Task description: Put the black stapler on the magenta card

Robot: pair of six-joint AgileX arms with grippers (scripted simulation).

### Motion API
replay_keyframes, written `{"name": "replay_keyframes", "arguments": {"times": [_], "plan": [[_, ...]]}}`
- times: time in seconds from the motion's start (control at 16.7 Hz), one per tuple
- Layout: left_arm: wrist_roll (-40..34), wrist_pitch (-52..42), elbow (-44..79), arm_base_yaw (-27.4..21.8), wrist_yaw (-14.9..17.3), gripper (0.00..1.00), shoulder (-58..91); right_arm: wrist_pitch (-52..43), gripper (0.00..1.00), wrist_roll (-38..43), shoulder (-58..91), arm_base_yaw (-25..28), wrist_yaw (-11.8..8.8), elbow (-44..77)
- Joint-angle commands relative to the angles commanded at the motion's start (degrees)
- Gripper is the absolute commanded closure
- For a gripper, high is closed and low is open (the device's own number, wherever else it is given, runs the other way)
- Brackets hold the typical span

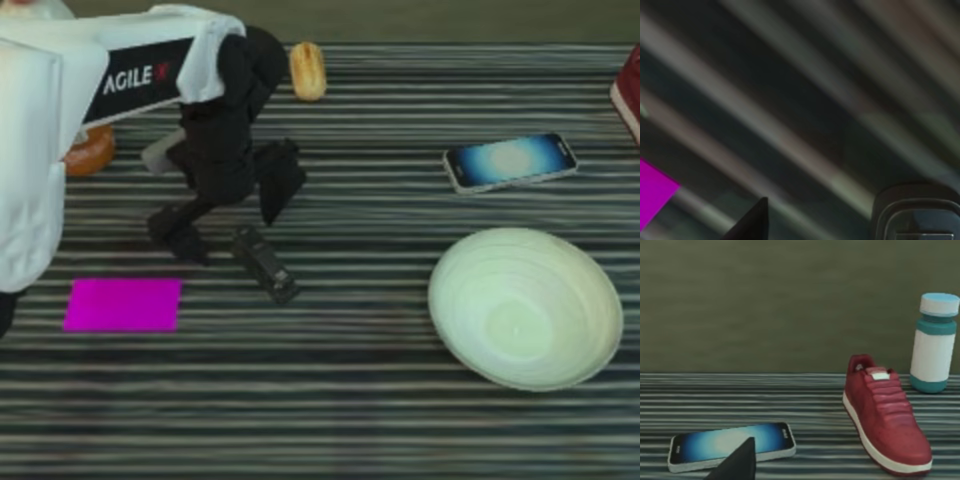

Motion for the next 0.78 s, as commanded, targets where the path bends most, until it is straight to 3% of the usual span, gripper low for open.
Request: {"name": "replay_keyframes", "arguments": {"times": [0.6, 0.78], "plan": [[0.00, 0.00, 0.00, 0.00, 0.00, 0.98, 0.00, 0.00, 0.00, 0.00, 0.00, 0.00, 0.00, 0.00], [0.00, 0.00, 0.00, 0.00, 0.00, 1.00, 0.00, 0.00, 0.00, 0.00, 0.00, 0.00, 0.00, 0.00]]}}
